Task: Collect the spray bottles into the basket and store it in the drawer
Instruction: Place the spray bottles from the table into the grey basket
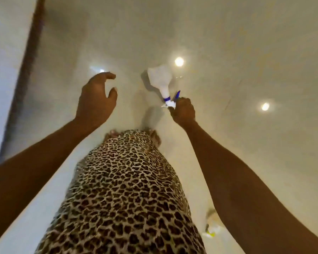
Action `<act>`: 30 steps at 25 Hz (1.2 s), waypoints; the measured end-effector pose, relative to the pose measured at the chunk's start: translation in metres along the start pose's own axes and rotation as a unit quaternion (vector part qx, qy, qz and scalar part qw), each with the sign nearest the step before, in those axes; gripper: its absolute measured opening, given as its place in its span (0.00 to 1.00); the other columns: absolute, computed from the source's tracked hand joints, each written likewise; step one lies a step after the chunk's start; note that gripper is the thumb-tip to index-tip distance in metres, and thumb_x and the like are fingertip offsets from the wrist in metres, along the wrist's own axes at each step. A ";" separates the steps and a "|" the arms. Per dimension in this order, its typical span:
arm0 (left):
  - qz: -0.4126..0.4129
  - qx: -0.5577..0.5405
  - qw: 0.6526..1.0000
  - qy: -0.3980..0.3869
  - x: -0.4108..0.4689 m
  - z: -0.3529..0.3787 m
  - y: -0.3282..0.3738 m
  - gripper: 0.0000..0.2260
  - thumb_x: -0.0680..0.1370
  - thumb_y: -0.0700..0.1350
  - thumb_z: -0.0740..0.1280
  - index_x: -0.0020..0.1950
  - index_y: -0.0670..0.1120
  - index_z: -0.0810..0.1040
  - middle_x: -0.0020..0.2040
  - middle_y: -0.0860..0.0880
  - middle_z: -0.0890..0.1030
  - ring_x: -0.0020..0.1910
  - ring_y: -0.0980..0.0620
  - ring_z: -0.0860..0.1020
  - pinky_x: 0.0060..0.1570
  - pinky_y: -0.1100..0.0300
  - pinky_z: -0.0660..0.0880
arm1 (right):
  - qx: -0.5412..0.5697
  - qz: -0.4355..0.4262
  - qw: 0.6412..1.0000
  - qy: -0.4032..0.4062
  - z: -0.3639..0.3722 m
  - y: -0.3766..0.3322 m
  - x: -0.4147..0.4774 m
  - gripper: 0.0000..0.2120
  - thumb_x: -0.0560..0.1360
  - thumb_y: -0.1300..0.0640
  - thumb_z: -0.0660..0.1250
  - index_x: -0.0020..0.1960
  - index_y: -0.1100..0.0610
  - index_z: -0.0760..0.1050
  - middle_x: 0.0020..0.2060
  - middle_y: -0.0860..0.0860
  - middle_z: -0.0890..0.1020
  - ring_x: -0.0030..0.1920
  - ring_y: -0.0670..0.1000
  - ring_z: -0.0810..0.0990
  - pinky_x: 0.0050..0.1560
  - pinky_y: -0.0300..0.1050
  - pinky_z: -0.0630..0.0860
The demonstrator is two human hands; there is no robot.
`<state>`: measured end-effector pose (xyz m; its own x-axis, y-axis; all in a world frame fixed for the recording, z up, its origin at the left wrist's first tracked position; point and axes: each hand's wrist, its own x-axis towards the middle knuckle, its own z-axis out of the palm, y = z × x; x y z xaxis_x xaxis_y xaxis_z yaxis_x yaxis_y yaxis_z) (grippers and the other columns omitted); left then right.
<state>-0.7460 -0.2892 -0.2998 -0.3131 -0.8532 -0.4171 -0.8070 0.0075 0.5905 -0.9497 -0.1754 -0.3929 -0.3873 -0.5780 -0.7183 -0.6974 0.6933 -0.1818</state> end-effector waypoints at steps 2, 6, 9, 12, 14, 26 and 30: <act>-0.012 0.001 1.000 -0.018 0.015 0.049 -0.036 0.15 0.76 0.40 0.63 0.63 0.40 0.72 0.63 0.42 0.76 0.63 0.44 0.73 0.63 0.55 0.67 | -0.036 0.007 0.999 0.011 0.047 0.012 0.044 0.19 0.76 0.51 0.62 0.60 0.64 0.71 0.60 0.62 0.74 0.61 0.61 0.70 0.57 0.53 0.69; -0.031 -0.008 0.999 -0.029 0.038 0.101 -0.078 0.16 0.76 0.42 0.62 0.64 0.44 0.71 0.65 0.46 0.75 0.64 0.48 0.72 0.66 0.53 0.68 | -0.100 0.040 0.991 0.075 0.107 0.030 0.100 0.24 0.73 0.44 0.65 0.57 0.63 0.74 0.64 0.61 0.69 0.66 0.61 0.64 0.60 0.53 0.67; -0.030 -0.014 0.999 -0.029 0.048 0.110 -0.085 0.16 0.76 0.42 0.62 0.64 0.46 0.71 0.65 0.48 0.74 0.65 0.50 0.71 0.66 0.51 0.68 | -0.093 0.075 0.988 0.097 0.117 0.034 0.114 0.23 0.72 0.45 0.66 0.56 0.62 0.74 0.69 0.59 0.63 0.70 0.60 0.59 0.62 0.55 0.67; -0.021 -0.009 0.999 -0.026 0.048 0.100 -0.077 0.15 0.77 0.42 0.62 0.64 0.45 0.71 0.65 0.48 0.74 0.66 0.51 0.70 0.66 0.53 0.68 | 0.009 0.082 0.994 0.076 0.106 0.022 0.104 0.19 0.70 0.48 0.68 0.52 0.63 0.76 0.67 0.59 0.65 0.68 0.60 0.63 0.58 0.55 0.70; -0.024 -0.012 0.999 -0.027 0.044 0.086 -0.063 0.15 0.76 0.42 0.62 0.64 0.45 0.72 0.66 0.47 0.74 0.66 0.50 0.70 0.65 0.56 0.67 | 0.104 0.105 0.987 0.068 0.088 0.005 0.088 0.21 0.67 0.47 0.69 0.50 0.64 0.77 0.60 0.61 0.72 0.59 0.59 0.72 0.52 0.51 0.72; 0.059 -0.067 0.992 -0.087 -0.063 -0.109 0.099 0.22 0.71 0.41 0.71 0.64 0.45 0.71 0.62 0.46 0.78 0.60 0.47 0.76 0.60 0.57 0.71 | 0.276 0.046 0.956 -0.091 -0.152 -0.152 -0.132 0.19 0.67 0.46 0.70 0.28 0.59 0.69 0.25 0.51 0.70 0.29 0.50 0.73 0.28 0.40 0.65; 0.051 -0.112 0.992 0.030 -0.121 -0.206 0.141 0.16 0.72 0.39 0.70 0.59 0.45 0.76 0.54 0.44 0.82 0.51 0.47 0.80 0.54 0.55 0.77 | 0.243 -0.023 0.959 -0.144 -0.243 -0.218 -0.229 0.15 0.70 0.46 0.67 0.46 0.59 0.79 0.38 0.49 0.80 0.35 0.49 0.80 0.22 0.34 0.68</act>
<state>-0.7182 -0.2921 -0.0238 -0.3508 -0.8838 -0.3096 -0.6400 -0.0151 0.7682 -0.8553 -0.2987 -0.0252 -0.1322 -0.5181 -0.8451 -0.3193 0.8294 -0.4585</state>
